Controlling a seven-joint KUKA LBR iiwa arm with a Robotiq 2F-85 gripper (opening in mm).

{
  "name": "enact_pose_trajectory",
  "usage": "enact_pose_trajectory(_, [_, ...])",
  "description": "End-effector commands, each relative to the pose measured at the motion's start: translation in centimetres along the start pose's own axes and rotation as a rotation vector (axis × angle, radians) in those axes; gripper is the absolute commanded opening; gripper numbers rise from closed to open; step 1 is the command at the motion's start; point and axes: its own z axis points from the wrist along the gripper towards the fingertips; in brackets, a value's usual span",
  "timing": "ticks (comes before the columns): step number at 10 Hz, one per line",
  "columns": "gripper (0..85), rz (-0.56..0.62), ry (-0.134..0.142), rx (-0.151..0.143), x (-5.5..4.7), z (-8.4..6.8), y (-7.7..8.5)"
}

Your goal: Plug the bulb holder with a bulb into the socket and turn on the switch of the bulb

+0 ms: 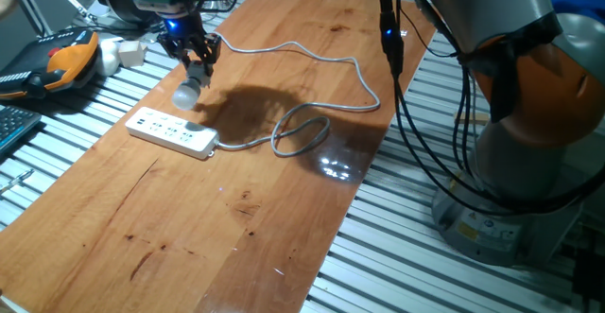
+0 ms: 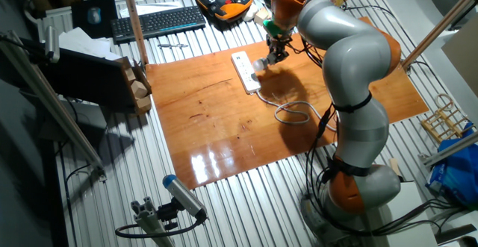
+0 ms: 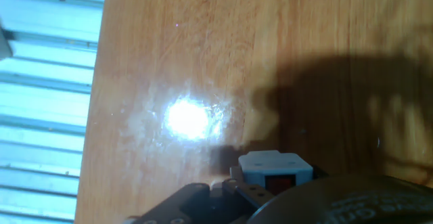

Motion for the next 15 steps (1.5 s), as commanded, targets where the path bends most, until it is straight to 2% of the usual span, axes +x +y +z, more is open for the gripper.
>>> enact_pose_trajectory(1, [0.0, 0.017, -0.003, -0.001, 0.21, -0.11, -0.02])
enact_pose_trajectory(3, [0.0, 0.026, 0.022, -0.01, 0.19, -0.17, 0.03])
enact_pose_trajectory(6, [0.0, 0.025, 0.029, -0.014, 0.18, -0.2, 0.02])
enact_pose_trajectory(8, [0.0, -0.007, -0.038, -0.023, 0.18, -0.2, 0.02])
enact_pose_trajectory(9, [0.0, -0.021, -0.051, -0.035, 0.18, -0.2, 0.02])
enact_pose_trajectory(10, [0.0, -0.002, -0.039, -0.054, 0.18, -0.2, 0.02])
enact_pose_trajectory(12, [0.0, 0.092, 0.017, -0.078, 0.18, -0.2, 0.02])
enact_pose_trajectory(13, [0.0, 0.081, 0.016, -0.088, 0.18, -0.2, 0.02])
enact_pose_trajectory(14, [0.0, 0.083, -0.011, -0.093, 0.18, -0.2, 0.02])
enact_pose_trajectory(15, [0.0, 0.074, 0.0, -0.088, 0.18, -0.2, 0.02])
